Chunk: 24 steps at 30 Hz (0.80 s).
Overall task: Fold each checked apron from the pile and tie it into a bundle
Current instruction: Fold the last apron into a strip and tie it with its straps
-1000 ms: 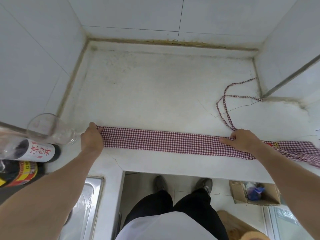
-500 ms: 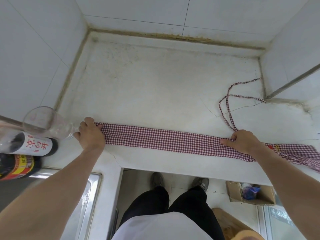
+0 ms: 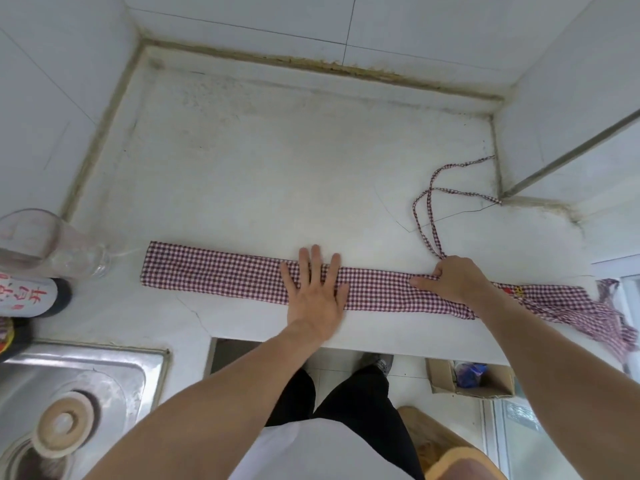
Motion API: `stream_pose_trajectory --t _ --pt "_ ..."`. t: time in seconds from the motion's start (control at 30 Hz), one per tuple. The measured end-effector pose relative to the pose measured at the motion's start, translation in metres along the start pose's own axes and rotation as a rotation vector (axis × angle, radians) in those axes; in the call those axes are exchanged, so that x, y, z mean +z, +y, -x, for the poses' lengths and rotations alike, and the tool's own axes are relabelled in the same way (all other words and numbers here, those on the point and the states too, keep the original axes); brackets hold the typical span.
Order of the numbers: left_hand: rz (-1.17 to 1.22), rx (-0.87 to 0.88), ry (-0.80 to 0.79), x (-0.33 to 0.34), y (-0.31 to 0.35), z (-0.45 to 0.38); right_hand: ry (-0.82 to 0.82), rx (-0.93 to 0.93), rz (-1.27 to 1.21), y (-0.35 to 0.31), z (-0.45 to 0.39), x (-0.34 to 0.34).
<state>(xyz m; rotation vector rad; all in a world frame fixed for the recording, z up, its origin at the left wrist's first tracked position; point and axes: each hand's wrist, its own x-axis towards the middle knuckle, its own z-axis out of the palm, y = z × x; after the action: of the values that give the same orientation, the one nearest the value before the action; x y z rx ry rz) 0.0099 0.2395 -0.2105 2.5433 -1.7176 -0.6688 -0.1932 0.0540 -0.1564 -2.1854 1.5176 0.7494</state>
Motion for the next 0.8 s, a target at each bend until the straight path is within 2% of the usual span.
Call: stream_pose_trajectory --t 0.27,0.37,0.47,0.57,0.67,0.8 --pt "-0.072 -0.099 0.015 -0.018 -0.055 -0.017 0.130 -0.139 -0.011 0.024 0.017 0.013" --pt "-0.091 -0.156 0.023 -0.027 -0.089 -0.020 0.195 -0.082 0.001 0.052 0.018 0.022" --pt "-0.104 -0.154 -0.005 -0.031 -0.102 -0.021 0.152 -0.024 -0.138 0.065 0.016 0.033" --pt "-0.099 -0.207 -0.033 -0.032 -0.093 -0.023 0.048 -0.005 -0.217 0.068 0.006 0.027" --pt "-0.115 -0.241 0.041 -0.038 -0.064 -0.022 -0.049 -0.032 -0.213 0.071 -0.001 0.015" --pt "0.026 -0.038 0.243 -0.040 0.020 -0.025 -0.091 -0.084 -0.176 0.074 -0.002 0.011"
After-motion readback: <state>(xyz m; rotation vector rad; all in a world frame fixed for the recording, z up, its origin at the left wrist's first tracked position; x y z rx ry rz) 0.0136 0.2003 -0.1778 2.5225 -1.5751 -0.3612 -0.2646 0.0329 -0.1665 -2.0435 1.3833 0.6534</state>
